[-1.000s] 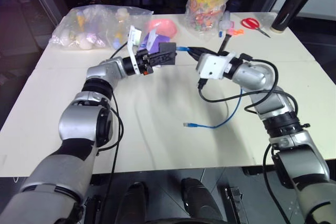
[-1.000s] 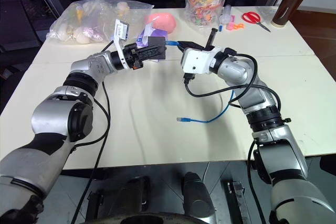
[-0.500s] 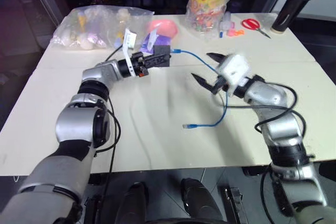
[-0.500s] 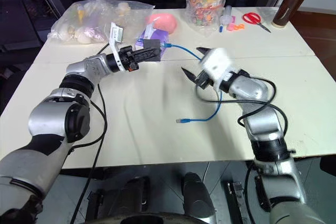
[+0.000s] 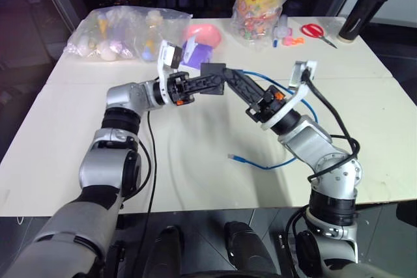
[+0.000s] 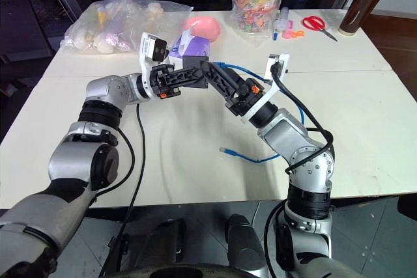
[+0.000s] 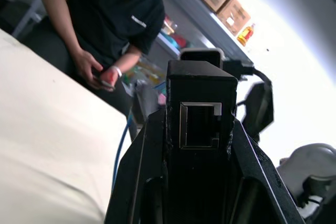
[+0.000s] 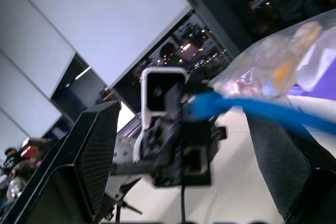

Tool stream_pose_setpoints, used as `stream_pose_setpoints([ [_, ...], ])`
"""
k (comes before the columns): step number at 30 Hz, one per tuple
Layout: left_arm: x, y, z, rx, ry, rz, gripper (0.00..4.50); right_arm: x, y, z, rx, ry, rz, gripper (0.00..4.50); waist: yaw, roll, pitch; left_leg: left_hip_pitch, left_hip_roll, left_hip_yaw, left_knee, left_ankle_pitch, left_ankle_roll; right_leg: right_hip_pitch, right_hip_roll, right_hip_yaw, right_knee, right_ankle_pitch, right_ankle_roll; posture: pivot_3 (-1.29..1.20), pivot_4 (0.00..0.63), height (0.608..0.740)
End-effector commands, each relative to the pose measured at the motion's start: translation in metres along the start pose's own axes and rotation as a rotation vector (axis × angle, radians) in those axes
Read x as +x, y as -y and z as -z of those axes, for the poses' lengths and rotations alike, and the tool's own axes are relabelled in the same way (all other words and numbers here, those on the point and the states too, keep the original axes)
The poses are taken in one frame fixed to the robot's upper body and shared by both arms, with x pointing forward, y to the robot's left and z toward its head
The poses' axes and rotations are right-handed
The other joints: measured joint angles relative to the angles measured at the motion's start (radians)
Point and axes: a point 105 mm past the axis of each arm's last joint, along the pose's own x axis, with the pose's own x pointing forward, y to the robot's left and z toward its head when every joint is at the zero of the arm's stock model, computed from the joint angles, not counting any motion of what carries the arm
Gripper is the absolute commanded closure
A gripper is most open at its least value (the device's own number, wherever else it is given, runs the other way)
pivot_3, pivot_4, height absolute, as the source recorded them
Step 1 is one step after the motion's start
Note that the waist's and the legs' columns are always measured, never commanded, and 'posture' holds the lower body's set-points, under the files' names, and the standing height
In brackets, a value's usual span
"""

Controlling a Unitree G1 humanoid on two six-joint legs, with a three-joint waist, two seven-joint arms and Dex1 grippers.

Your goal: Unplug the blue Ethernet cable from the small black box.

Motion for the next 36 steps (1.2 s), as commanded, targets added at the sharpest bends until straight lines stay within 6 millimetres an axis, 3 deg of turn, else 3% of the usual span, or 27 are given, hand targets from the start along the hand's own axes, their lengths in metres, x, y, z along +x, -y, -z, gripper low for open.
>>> stream_pose_setpoints([
  [1,0.007,0.010,-0.007,0.038,0.009,0.047,3.95,0.002,-0.009,-0.012,-0.008,0.035,-0.043,0.61,0.000,0.000,0.000,0.000,0.000,0.000,0.000,0.000,0.000,0.000,0.000,0.000,0.000,0.000,0.000,0.00,0.150,0.739],
  [5,0.008,0.010,-0.006,0.035,0.012,0.046,3.95,0.002,-0.008,-0.010,-0.009,0.023,-0.043,0.61,-0.001,0.000,0.000,0.000,0.000,0.000,0.000,0.000,0.000,0.000,0.000,0.000,0.000,0.000,0.000,0.00,0.150,0.739],
  [6,0.009,0.010,-0.005,0.035,0.012,0.046,3.95,0.003,-0.008,-0.009,-0.009,0.020,-0.042,0.83,-0.001,0.000,0.000,0.000,0.000,0.000,0.000,0.000,0.000,0.000,0.000,0.000,0.000,0.000,0.000,0.00,0.150,0.739],
  [8,0.009,0.010,-0.005,0.035,0.013,0.045,3.95,0.003,-0.008,-0.007,-0.007,0.016,-0.041,1.54,-0.001,0.000,0.000,0.000,0.000,0.000,0.000,0.000,0.000,0.000,0.000,0.000,0.000,0.000,0.000,0.00,0.150,0.739],
  [13,0.012,0.011,-0.007,0.041,0.021,0.048,3.95,0.006,-0.007,0.000,-0.001,0.002,-0.033,4.08,-0.002,0.000,0.000,0.000,0.000,0.000,0.000,0.000,0.000,0.000,0.000,0.000,0.000,0.000,0.000,0.00,0.150,0.739],
  [14,0.012,0.011,-0.007,0.043,0.021,0.048,3.95,0.006,-0.007,0.001,-0.001,0.001,-0.034,4.14,-0.002,0.000,0.000,0.000,0.000,0.000,0.000,0.000,0.000,0.000,0.000,0.000,0.000,0.000,0.000,0.00,0.150,0.739],
  [32,0.002,0.008,-0.013,0.056,0.062,-0.007,3.95,0.004,0.001,-0.008,-0.057,0.067,0.007,4.14,-0.002,0.000,0.000,0.000,0.000,0.000,0.000,0.000,0.000,0.000,0.000,0.000,-0.001,0.000,0.000,0.00,0.150,0.739],
  [36,0.003,0.008,-0.012,0.056,0.061,-0.005,3.95,0.005,0.003,-0.009,-0.078,0.074,0.016,2.80,-0.001,0.000,0.000,0.000,0.000,0.000,0.000,0.000,0.000,0.000,0.000,0.000,-0.001,0.000,0.000,0.00,0.150,0.739],
])
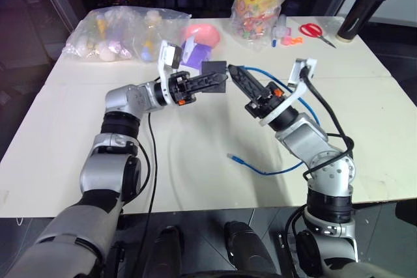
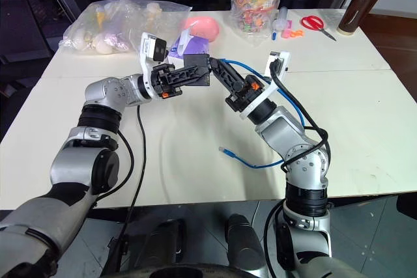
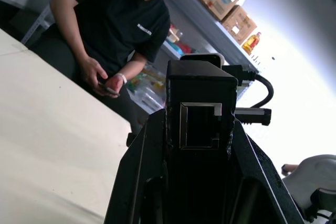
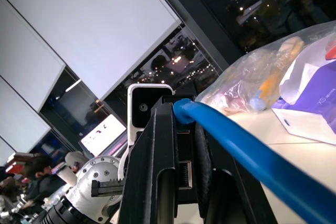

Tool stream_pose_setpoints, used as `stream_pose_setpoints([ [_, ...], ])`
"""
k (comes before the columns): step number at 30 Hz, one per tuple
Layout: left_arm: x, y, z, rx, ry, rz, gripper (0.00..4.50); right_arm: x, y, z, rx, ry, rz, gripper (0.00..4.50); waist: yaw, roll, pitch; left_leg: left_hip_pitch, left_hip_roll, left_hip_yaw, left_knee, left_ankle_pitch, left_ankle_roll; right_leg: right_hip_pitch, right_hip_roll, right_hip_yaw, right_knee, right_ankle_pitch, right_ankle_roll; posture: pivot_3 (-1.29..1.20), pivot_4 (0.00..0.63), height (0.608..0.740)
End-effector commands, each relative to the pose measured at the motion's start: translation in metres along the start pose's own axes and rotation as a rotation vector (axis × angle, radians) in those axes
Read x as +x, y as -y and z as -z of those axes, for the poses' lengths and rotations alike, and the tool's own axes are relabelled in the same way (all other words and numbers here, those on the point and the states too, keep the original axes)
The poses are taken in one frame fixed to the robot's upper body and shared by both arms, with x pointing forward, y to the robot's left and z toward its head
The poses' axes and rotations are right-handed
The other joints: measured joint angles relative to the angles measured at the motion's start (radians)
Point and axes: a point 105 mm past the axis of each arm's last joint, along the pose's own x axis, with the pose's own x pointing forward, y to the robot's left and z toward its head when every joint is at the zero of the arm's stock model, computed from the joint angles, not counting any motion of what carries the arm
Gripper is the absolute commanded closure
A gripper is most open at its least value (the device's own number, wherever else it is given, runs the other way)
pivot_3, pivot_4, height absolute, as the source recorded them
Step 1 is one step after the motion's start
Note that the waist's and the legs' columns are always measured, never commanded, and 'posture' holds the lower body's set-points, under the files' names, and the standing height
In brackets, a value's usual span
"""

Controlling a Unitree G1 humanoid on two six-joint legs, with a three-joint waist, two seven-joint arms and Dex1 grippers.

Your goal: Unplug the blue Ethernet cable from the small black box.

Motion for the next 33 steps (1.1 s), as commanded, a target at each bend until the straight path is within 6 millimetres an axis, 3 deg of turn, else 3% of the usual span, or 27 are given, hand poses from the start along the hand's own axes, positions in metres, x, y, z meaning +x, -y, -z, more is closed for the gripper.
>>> stream_pose_setpoints([
  [1,0.001,0.009,-0.009,0.048,0.014,0.030,3.95,-0.001,-0.004,-0.005,-0.037,0.015,-0.019,2.28,0.000,0.000,0.000,0.000,0.000,0.000,0.000,0.000,0.000,0.000,0.000,0.000,0.000,0.000,0.000,0.00,0.150,0.739],
  [3,0.001,0.008,-0.009,0.050,0.011,0.027,3.95,-0.001,-0.007,-0.001,-0.042,-0.008,-0.041,1.29,0.000,0.000,0.000,0.000,0.000,0.000,0.000,0.000,0.000,0.000,0.000,0.000,0.000,0.000,0.000,0.00,0.150,0.739],
  [12,0.001,0.007,-0.008,0.054,0.005,0.024,3.95,-0.001,-0.010,-0.001,-0.023,-0.007,-0.064,1.29,0.000,0.000,0.000,0.000,0.000,0.000,0.000,0.000,0.000,0.000,0.000,0.000,0.000,0.000,0.000,0.00,0.150,0.739],
  [15,0.001,0.007,-0.007,0.054,0.004,0.023,3.95,-0.001,-0.009,-0.003,-0.017,0.011,-0.057,2.17,0.000,0.000,0.000,0.000,0.000,0.000,0.000,0.000,0.000,0.000,0.000,0.000,0.000,0.000,0.000,0.00,0.150,0.739],
  [19,0.000,0.007,-0.007,0.053,0.004,0.023,3.95,-0.001,-0.008,-0.002,-0.011,0.015,-0.057,4.26,0.000,0.000,0.000,0.000,0.000,0.000,0.000,0.000,0.000,0.000,0.000,0.000,0.000,0.000,0.000,0.00,0.150,0.739],
  [20,0.001,0.008,-0.007,0.053,0.003,0.024,3.95,0.000,-0.009,-0.001,-0.009,0.012,-0.060,4.46,0.000,0.000,0.000,0.000,0.000,0.000,0.000,0.000,0.000,0.000,0.000,0.000,0.000,0.000,0.000,0.00,0.150,0.739],
  [33,-0.004,0.003,-0.003,0.070,-0.001,-0.017,3.95,0.001,-0.005,0.000,0.030,0.043,-0.034,4.46,0.000,0.000,0.000,0.000,0.000,0.000,0.000,0.000,0.000,0.000,0.000,0.000,0.000,0.000,0.000,0.00,0.150,0.739],
])
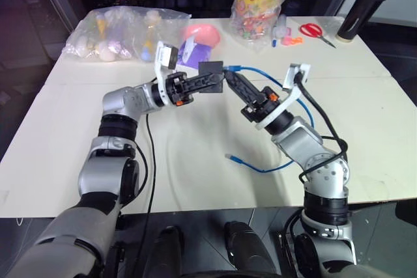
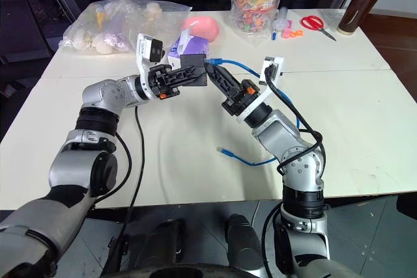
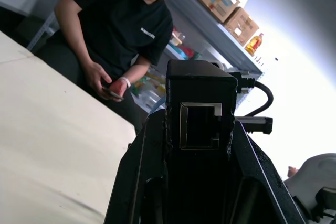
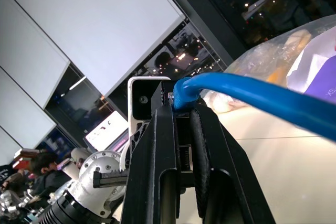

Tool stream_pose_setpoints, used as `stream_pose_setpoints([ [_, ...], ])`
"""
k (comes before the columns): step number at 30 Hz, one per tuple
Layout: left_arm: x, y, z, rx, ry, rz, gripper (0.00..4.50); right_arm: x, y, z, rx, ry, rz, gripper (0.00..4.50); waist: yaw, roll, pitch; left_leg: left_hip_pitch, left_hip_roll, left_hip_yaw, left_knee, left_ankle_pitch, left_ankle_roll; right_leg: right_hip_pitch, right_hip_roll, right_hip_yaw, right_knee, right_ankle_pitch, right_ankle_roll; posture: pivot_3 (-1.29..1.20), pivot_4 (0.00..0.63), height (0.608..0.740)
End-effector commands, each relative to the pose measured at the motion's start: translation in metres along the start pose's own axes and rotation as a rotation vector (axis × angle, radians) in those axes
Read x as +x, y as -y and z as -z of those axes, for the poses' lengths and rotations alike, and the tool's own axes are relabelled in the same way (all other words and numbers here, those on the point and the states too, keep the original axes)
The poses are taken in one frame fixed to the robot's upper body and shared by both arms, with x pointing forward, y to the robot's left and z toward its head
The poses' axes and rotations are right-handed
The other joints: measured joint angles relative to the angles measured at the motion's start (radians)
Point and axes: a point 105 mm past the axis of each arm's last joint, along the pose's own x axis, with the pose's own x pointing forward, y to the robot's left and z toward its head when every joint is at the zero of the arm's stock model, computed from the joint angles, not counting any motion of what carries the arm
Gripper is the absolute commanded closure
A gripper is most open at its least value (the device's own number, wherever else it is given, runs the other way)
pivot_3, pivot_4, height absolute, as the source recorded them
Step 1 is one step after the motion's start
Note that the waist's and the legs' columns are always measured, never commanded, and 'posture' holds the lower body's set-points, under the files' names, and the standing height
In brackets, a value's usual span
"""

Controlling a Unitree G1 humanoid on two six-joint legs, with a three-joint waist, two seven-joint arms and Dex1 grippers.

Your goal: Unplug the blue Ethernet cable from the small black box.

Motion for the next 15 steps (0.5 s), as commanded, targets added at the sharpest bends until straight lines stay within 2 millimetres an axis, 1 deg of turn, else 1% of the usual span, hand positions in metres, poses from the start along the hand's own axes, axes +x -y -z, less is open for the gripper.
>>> stream_pose_setpoints([
  [1,-0.003,0.001,-0.008,0.055,0.000,-0.030,3.95,-0.003,0.003,-0.018,-0.008,0.089,0.024,4.46,0.000,0.000,0.000,0.000,0.000,0.000,0.000,0.000,0.000,0.000,0.000,0.000,0.000,0.000,0.000,0.00,0.150,0.739],
  [3,-0.012,0.000,-0.017,0.082,0.023,-0.069,3.95,-0.014,0.016,-0.034,-0.024,0.141,0.080,4.46,0.000,0.000,0.000,0.000,0.000,0.000,0.000,0.000,0.000,0.000,0.000,0.000,0.000,0.000,0.000,0.00,0.150,0.739],
  [5,-0.021,-0.001,-0.028,0.107,0.051,-0.109,3.95,-0.026,0.022,-0.047,-0.049,0.162,0.112,4.46,0.001,0.000,0.000,0.000,0.000,0.000,0.000,0.000,0.000,0.000,0.000,0.000,0.000,0.000,0.000,0.00,0.150,0.739],
  [8,-0.027,-0.001,-0.037,0.132,0.067,-0.139,3.95,-0.035,0.026,-0.054,-0.069,0.159,0.128,4.46,0.004,0.000,0.000,0.000,0.000,0.000,0.000,0.000,0.000,0.000,0.000,0.000,-0.001,0.000,0.000,0.00,0.150,0.739],
  [11,-0.026,-0.002,-0.037,0.136,0.059,-0.136,3.95,-0.035,0.027,-0.053,-0.071,0.149,0.132,4.46,0.007,0.000,0.000,0.000,0.000,0.000,-0.002,0.000,0.000,-0.001,0.000,0.000,-0.001,0.000,0.000,0.00,0.150,0.739],
  [13,-0.022,-0.006,-0.031,0.152,0.030,-0.151,3.95,-0.033,0.029,-0.053,-0.079,0.143,0.137,4.46,0.010,0.000,0.000,0.000,0.000,0.000,-0.001,0.000,0.000,-0.001,0.000,0.000,-0.001,0.000,0.000,0.00,0.150,0.739],
  [14,-0.019,-0.013,-0.026,0.199,-0.005,-0.197,3.95,-0.032,0.034,-0.053,-0.084,0.142,0.159,4.46,0.012,0.000,0.000,0.000,0.000,0.000,-0.001,0.000,0.000,-0.001,0.000,0.000,-0.001,0.000,0.000,0.00,0.150,0.739],
  [15,-0.015,-0.027,-0.020,0.293,-0.046,-0.294,3.95,-0.032,0.046,-0.050,-0.090,0.128,0.216,4.46,0.014,0.000,0.000,0.000,0.000,0.001,-0.001,0.000,0.000,0.000,0.000,0.000,-0.001,0.000,0.000,0.00,0.150,0.739],
])
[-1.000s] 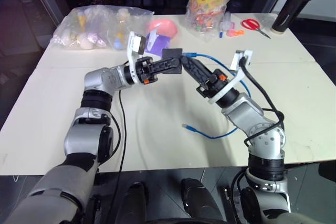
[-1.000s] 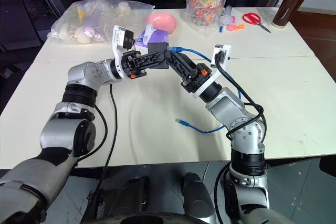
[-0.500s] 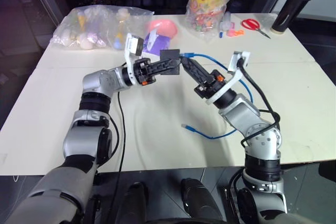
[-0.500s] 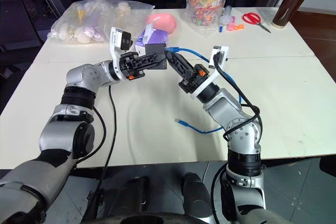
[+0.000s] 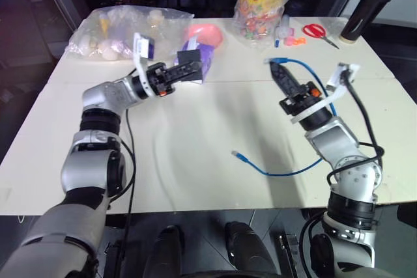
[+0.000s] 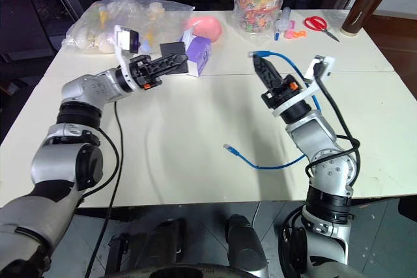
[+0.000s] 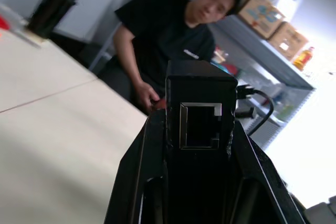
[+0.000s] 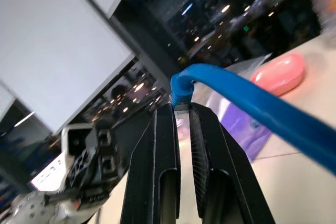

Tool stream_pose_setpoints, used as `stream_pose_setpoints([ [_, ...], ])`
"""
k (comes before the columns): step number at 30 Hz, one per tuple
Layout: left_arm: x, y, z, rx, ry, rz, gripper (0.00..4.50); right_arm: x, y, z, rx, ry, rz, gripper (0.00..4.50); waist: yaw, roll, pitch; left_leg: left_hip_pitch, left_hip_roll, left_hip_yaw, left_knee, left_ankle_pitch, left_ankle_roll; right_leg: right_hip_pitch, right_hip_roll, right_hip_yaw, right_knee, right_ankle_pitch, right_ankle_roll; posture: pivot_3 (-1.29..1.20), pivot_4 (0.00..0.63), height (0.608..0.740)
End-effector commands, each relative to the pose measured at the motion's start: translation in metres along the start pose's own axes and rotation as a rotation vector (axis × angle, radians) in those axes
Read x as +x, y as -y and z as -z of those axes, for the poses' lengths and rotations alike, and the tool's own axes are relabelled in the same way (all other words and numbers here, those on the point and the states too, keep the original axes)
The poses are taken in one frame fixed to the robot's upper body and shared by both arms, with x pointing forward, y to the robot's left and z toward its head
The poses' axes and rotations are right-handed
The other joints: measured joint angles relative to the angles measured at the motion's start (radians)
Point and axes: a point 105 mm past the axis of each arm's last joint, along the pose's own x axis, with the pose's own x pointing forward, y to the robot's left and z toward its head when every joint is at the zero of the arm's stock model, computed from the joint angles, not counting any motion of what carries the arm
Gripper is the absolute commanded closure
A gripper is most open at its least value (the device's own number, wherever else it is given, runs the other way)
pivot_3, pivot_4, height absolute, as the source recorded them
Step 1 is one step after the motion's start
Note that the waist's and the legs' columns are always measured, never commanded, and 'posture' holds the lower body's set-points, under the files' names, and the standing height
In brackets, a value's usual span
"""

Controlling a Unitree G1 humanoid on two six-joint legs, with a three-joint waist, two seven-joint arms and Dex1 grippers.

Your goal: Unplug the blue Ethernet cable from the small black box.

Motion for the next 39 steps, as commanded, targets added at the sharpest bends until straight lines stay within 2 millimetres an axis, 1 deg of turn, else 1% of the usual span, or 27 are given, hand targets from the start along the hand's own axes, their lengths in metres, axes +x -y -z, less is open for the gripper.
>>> stream_pose_setpoints([
  [1,0.017,-0.023,0.012,0.291,-0.115,-0.194,3.95,0.007,0.025,0.000,-0.044,-0.014,0.118,4.46,0.007,0.000,0.000,0.000,0.000,0.000,0.000,0.000,0.000,0.000,0.000,0.000,0.000,0.000,0.000,0.00,0.150,0.739],
  [2,0.022,-0.028,0.019,0.382,-0.148,-0.235,3.95,0.008,0.042,0.008,-0.060,-0.052,0.195,4.46,0.011,0.000,0.000,0.001,0.000,0.001,0.001,0.000,0.000,0.001,-0.001,0.001,0.000,0.000,0.000,0.00,0.150,0.739],
  [3,0.028,-0.034,0.026,0.469,-0.169,-0.275,3.95,0.007,0.064,0.017,-0.081,-0.100,0.289,4.46,0.013,0.000,0.000,0.001,0.000,0.001,0.001,0.000,0.000,0.001,-0.001,0.001,0.000,0.000,0.000,0.00,0.150,0.739],
  [4,0.032,-0.038,0.030,0.524,-0.170,-0.308,3.95,0.005,0.082,0.024,-0.094,-0.134,0.365,4.46,0.013,0.000,0.000,0.001,0.000,0.002,0.001,0.000,0.000,0.001,-0.001,0.001,-0.001,0.000,0.000,0.00,0.150,0.739],
  [5,0.035,-0.040,0.034,0.552,-0.155,-0.327,3.95,0.004,0.095,0.028,-0.100,-0.155,0.416,4.46,0.015,0.000,0.000,0.001,0.000,0.002,0.001,0.000,0.000,0.001,-0.001,0.001,-0.001,0.000,0.000,0.00,0.150,0.739],
  [6,0.038,-0.041,0.036,0.566,-0.136,-0.342,3.95,0.004,0.105,0.029,-0.112,-0.163,0.447,4.46,0.016,0.000,0.000,0.001,0.000,0.002,0.001,0.000,0.000,0.001,-0.001,0.001,-0.001,0.000,0.000,0.00,0.150,0.739],
  [8,0.041,-0.044,0.043,0.590,-0.120,-0.367,3.95,0.005,0.116,0.028,-0.146,-0.166,0.478,4.46,0.015,0.000,0.000,-0.002,0.000,0.002,0.000,0.000,0.000,-0.002,-0.001,0.002,-0.001,0.000,0.000,0.00,0.150,0.739],
  [9,0.041,-0.046,0.048,0.600,-0.117,-0.386,3.95,0.002,0.126,0.028,-0.170,-0.182,0.526,4.46,0.014,0.000,0.000,-0.004,0.000,0.003,0.000,0.000,0.000,-0.004,-0.001,0.002,-0.001,0.000,0.000,0.00,0.150,0.739],
  [10,0.042,-0.048,0.053,0.608,-0.118,-0.396,3.95,0.000,0.132,0.029,-0.191,-0.200,0.550,3.66,0.012,0.000,0.000,-0.006,0.000,0.003,0.000,0.000,0.000,-0.006,-0.001,0.002,-0.001,0.000,0.000,0.00,0.150,0.739],
  [11,0.042,-0.049,0.057,0.615,-0.122,-0.403,3.95,-0.001,0.135,0.028,-0.222,-0.217,0.560,3.35,0.012,0.000,0.000,-0.006,0.000,0.003,0.000,0.000,0.000,-0.006,-0.001,0.002,-0.001,0.000,0.000,0.00,0.150,0.739],
  [12,0.042,-0.052,0.062,0.621,-0.128,-0.419,3.95,-0.002,0.135,0.028,-0.243,-0.231,0.559,2.92,0.012,0.000,0.000,-0.006,0.000,0.003,0.000,0.000,0.000,-0.006,-0.001,0.002,-0.001,0.000,0.000,0.00,0.150,0.739],
  [13,0.042,-0.053,0.065,0.626,-0.132,-0.428,3.95,-0.003,0.135,0.028,-0.255,-0.238,0.553,2.33,0.012,0.000,0.000,-0.006,0.000,0.003,0.000,0.000,0.000,-0.006,-0.001,0.002,-0.001,0.000,0.000,0.00,0.150,0.739],
  [14,0.041,-0.056,0.069,0.637,-0.138,-0.447,3.95,-0.004,0.135,0.026,-0.296,-0.251,0.567,1.84,0.012,0.000,0.000,-0.006,0.000,0.003,0.000,0.000,0.000,-0.006,-0.001,0.001,-0.001,0.000,0.000,0.00,0.150,0.739],
  [15,0.040,-0.059,0.074,0.664,-0.164,-0.457,3.95,-0.005,0.129,0.026,-0.370,-0.292,0.564,1.40,0.012,0.000,0.000,-0.006,0.000,0.003,0.000,0.000,0.000,-0.006,-0.001,0.001,-0.001,0.000,0.000,0.00,0.150,0.739],
  [16,0.040,-0.061,0.080,0.681,-0.183,-0.463,3.95,-0.007,0.124,0.028,-0.446,-0.343,0.559,0.83,0.012,0.000,0.000,-0.006,0.000,0.003,0.000,0.000,0.000,-0.006,-0.001,0.001,-0.001,0.000,0.000,0.00,0.150,0.739],
  [18,0.041,-0.066,0.087,0.697,-0.199,-0.489,3.95,-0.012,0.112,0.037,-0.561,-0.441,0.535,0.03,0.012,0.000,-0.001,-0.006,0.000,0.002,0.001,0.000,0.000,-0.006,-0.001,0.001,0.000,0.000,0.000,0.00,0.150,0.739],
  [19,0.042,-0.068,0.088,0.698,-0.198,-0.496,3.95,-0.014,0.108,0.041,-0.588,-0.467,0.526,0.03,0.012,0.000,-0.001,-0.006,0.000,0.002,0.001,0.000,0.000,-0.006,-0.001,0.001,0.000,0.000,0.000,0.00,0.150,0.739],
  [22,0.042,-0.075,0.108,0.683,-0.238,-0.514,3.95,-0.025,0.087,0.048,-0.647,-0.488,0.478,0.03,0.015,0.000,-0.001,-0.006,-0.001,0.002,0.002,0.000,0.000,-0.005,-0.001,0.001,-0.001,0.000,0.000,0.00,0.150,0.739],
  [25,0.041,-0.082,0.116,0.585,-0.207,-0.559,3.95,-0.029,0.073,0.044,-0.639,-0.451,0.463,0.03,0.015,0.000,-0.001,-0.006,-0.001,0.001,0.002,0.000,0.000,-0.004,-0.001,0.001,-0.001,0.000,0.000,0.00,0.150,0.739],
  [27,0.041,-0.083,0.118,0.583,-0.217,-0.562,3.95,-0.031,0.071,0.042,-0.638,-0.436,0.469,0.03,0.015,0.000,-0.001,-0.006,-0.001,0.001,0.005,0.000,0.000,-0.003,-0.001,0.001,-0.001,0.000,0.001,0.00,0.150,0.739],
  [29,0.041,-0.083,0.121,0.582,-0.230,-0.547,2.88,-0.035,0.072,0.037,-0.630,-0.411,0.491,0.00,0.015,0.000,-0.001,-0.006,-0.001,0.001,0.007,0.000,0.000,-0.002,0.000,0.001,-0.001,0.000,0.001,0.00,0.150,0.739],
  [30,0.041,-0.082,0.122,0.585,-0.233,-0.542,2.62,-0.036,0.072,0.037,-0.634,-0.408,0.491,0.00,0.015,0.000,-0.001,-0.005,-0.001,0.001,0.007,0.000,0.000,-0.001,0.000,0.001,-0.001,0.000,0.001,0.00,0.150,0.739],
  [32,0.038,-0.081,0.121,0.594,-0.239,-0.525,1.83,-0.040,0.072,0.035,-0.639,-0.401,0.497,0.00,0.015,0.000,-0.001,-0.004,-0.001,0.001,0.007,0.000,0.000,0.000,0.000,0.001,-0.002,0.000,0.001,0.00,0.150,0.739],
  [33,0.036,-0.080,0.121,0.598,-0.243,-0.519,1.37,-0.041,0.072,0.034,-0.639,-0.398,0.501,0.00,0.015,0.000,-0.001,-0.004,-0.001,0.001,0.007,0.000,0.000,0.000,0.000,0.001,-0.001,0.000,0.001,0.00,0.150,0.739],
  [34,0.034,-0.079,0.122,0.596,-0.247,-0.506,1.07,-0.043,0.072,0.035,-0.640,-0.398,0.503,0.00,0.013,0.000,-0.001,-0.004,-0.001,0.001,0.007,0.000,0.000,0.000,0.000,0.001,-0.001,0.000,0.001,0.00,0.150,0.739],
  [36,0.028,-0.077,0.120,0.587,-0.252,-0.484,1.07,-0.046,0.072,0.034,-0.644,-0.400,0.504,0.00,0.010,0.000,-0.001,-0.004,-0.001,0.001,0.006,0.000,0.000,0.000,0.000,0.001,-0.001,0.000,0.001,0.00,0.150,0.739],
  [39,0.007,-0.070,0.110,0.607,-0.256,-0.490,1.07,-0.052,0.067,0.032,-0.664,-0.401,0.488,0.00,0.009,0.000,-0.001,-0.003,-0.001,0.001,0.005,0.000,0.000,0.000,0.000,0.001,-0.001,0.000,0.001,0.00,0.150,0.739],
])
